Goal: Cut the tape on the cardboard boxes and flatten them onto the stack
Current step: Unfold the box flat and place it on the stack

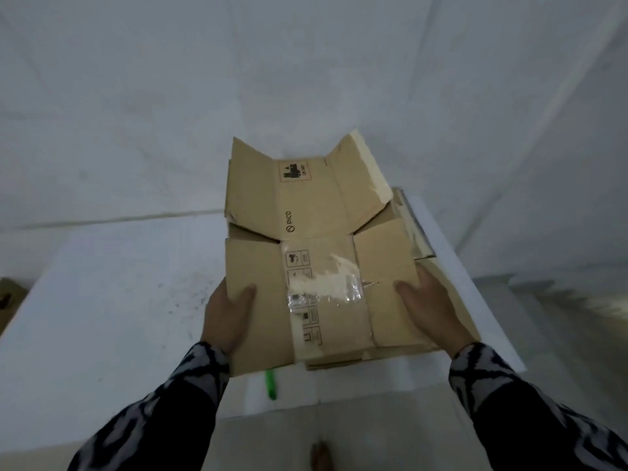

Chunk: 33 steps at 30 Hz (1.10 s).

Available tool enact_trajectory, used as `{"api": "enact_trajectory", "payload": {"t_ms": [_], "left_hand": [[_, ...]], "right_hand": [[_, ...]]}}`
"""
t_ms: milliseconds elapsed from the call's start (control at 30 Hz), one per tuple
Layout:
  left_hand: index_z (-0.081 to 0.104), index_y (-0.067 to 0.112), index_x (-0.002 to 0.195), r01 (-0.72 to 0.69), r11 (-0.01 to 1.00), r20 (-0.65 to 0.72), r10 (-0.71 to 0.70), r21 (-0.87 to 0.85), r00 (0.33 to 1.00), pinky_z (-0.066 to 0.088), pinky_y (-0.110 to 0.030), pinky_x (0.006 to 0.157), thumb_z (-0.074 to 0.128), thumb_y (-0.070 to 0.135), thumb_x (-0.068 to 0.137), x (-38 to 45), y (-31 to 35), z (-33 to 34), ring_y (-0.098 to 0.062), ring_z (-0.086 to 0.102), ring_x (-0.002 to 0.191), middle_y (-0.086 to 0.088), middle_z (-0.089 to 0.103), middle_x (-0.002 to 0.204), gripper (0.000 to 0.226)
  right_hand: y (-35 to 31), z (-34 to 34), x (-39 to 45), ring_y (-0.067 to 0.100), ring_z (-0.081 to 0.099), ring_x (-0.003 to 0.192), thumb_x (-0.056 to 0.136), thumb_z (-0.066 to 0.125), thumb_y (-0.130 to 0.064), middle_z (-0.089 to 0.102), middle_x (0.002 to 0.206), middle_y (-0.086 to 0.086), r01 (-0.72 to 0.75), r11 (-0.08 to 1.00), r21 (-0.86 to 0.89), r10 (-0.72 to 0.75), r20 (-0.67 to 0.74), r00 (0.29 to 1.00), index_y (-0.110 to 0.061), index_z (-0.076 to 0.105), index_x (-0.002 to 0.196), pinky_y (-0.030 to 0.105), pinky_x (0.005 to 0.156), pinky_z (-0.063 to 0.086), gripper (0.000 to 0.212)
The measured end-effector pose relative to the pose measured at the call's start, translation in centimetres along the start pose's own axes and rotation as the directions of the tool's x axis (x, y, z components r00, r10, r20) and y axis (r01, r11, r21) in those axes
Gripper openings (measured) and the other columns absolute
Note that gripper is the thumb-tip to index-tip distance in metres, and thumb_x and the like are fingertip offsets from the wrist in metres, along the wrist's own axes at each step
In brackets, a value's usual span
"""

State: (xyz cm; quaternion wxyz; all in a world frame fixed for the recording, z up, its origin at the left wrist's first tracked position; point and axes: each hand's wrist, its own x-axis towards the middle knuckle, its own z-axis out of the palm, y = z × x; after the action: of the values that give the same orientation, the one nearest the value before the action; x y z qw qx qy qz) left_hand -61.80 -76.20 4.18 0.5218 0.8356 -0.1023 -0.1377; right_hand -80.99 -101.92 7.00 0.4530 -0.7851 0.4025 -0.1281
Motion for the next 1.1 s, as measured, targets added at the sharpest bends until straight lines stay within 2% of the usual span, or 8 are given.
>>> {"api": "enact_trajectory", "payload": {"t_ms": [233,367,433,500,700,833,967,1100], "left_hand": [[0.058,0.016,0.126,0.107,0.994,0.125,-0.102,-0.035,0.987,0.045,-0.033,0.082,0.059,0.033,0.097,1.1,0.4,10.8,-0.022,0.058,0.095,-0.001,0.062,0.109,0.033],[0.051,0.010,0.131,0.277,0.956,0.166,-0.290,0.099,0.942,0.047,-0.036,0.084,0.063,0.040,0.093,2.2,-2.3,13.5,-0.027,0.059,0.100,-0.004,0.060,0.114,0.049],[0.048,0.003,0.133,0.385,0.904,0.168,-0.416,0.189,0.894,0.049,-0.041,0.092,0.063,0.048,0.091,2.2,-3.9,14.3,-0.033,0.060,0.109,-0.010,0.060,0.126,0.063],[0.041,0.001,0.139,0.423,0.875,0.164,-0.465,0.236,0.870,0.046,-0.041,0.100,0.061,0.043,0.094,1.2,-4.4,14.9,-0.036,0.055,0.120,-0.016,0.055,0.135,0.065],[0.039,0.015,0.147,0.272,0.937,0.064,-0.292,0.221,0.954,0.041,-0.045,0.107,0.057,0.028,0.095,-1.6,-4.8,16.5,-0.029,0.053,0.124,-0.006,0.054,0.140,0.057],[0.042,0.015,0.144,0.290,0.924,0.069,-0.316,0.251,0.946,0.042,-0.047,0.107,0.057,0.029,0.093,-0.4,-5.3,17.1,-0.029,0.053,0.123,-0.006,0.056,0.137,0.055],[0.044,0.021,0.141,0.341,0.883,0.008,-0.363,0.323,0.932,0.046,-0.048,0.102,0.053,0.046,0.085,-0.1,-6.2,17.5,-0.037,0.056,0.113,-0.014,0.056,0.129,0.062],[0.039,0.013,0.146,0.302,0.905,0.041,-0.328,0.300,0.944,0.042,-0.042,0.106,0.054,0.028,0.097,-0.3,-5.9,18.3,-0.037,0.053,0.121,-0.016,0.054,0.136,0.054]], "right_hand": [[6.5,-7.1,4.7,0.019,0.057,0.095,0.096,0.053,-0.024,0.061,0.106,-0.005,-0.106,0.990,-0.093,0.103,-0.030,0.994,-0.032,0.053,0.112,0.033,0.079,0.042,0.018],[10.1,-7.3,7.0,0.021,0.056,0.099,0.098,0.054,-0.030,0.061,0.116,0.001,-0.149,0.977,-0.155,0.158,0.045,0.986,-0.022,0.054,0.125,0.031,0.081,0.042,0.028],[11.8,-6.7,7.7,0.022,0.052,0.098,0.098,0.054,-0.033,0.059,0.121,0.006,-0.185,0.961,-0.205,0.201,0.061,0.978,-0.014,0.051,0.132,0.030,0.080,0.039,0.039],[12.9,-6.3,8.4,0.022,0.049,0.094,0.098,0.054,-0.034,0.058,0.123,0.010,-0.249,0.948,-0.199,0.266,0.059,0.962,-0.011,0.049,0.132,0.030,0.078,0.038,0.041],[15.7,-6.3,10.6,0.026,0.052,0.102,0.097,0.056,-0.033,0.057,0.127,0.008,-0.239,0.968,-0.078,0.243,0.046,0.969,-0.013,0.047,0.137,0.032,0.083,0.039,0.046],[16.8,-6.1,11.9,0.027,0.054,0.106,0.096,0.055,-0.034,0.059,0.127,0.006,-0.236,0.970,-0.064,0.240,0.066,0.968,-0.016,0.051,0.134,0.034,0.088,0.042,0.042],[18.2,-6.0,12.0,0.033,0.050,0.120,0.095,0.053,-0.046,0.056,0.133,0.006,-0.240,0.960,-0.143,0.252,0.076,0.965,-0.021,0.047,0.140,0.042,0.100,0.043,0.053],[19.0,-5.9,11.9,0.036,0.044,0.128,0.096,0.052,-0.046,0.049,0.141,0.009,-0.248,0.958,-0.141,0.262,0.090,0.961,-0.023,0.039,0.148,0.044,0.104,0.039,0.059]]}}
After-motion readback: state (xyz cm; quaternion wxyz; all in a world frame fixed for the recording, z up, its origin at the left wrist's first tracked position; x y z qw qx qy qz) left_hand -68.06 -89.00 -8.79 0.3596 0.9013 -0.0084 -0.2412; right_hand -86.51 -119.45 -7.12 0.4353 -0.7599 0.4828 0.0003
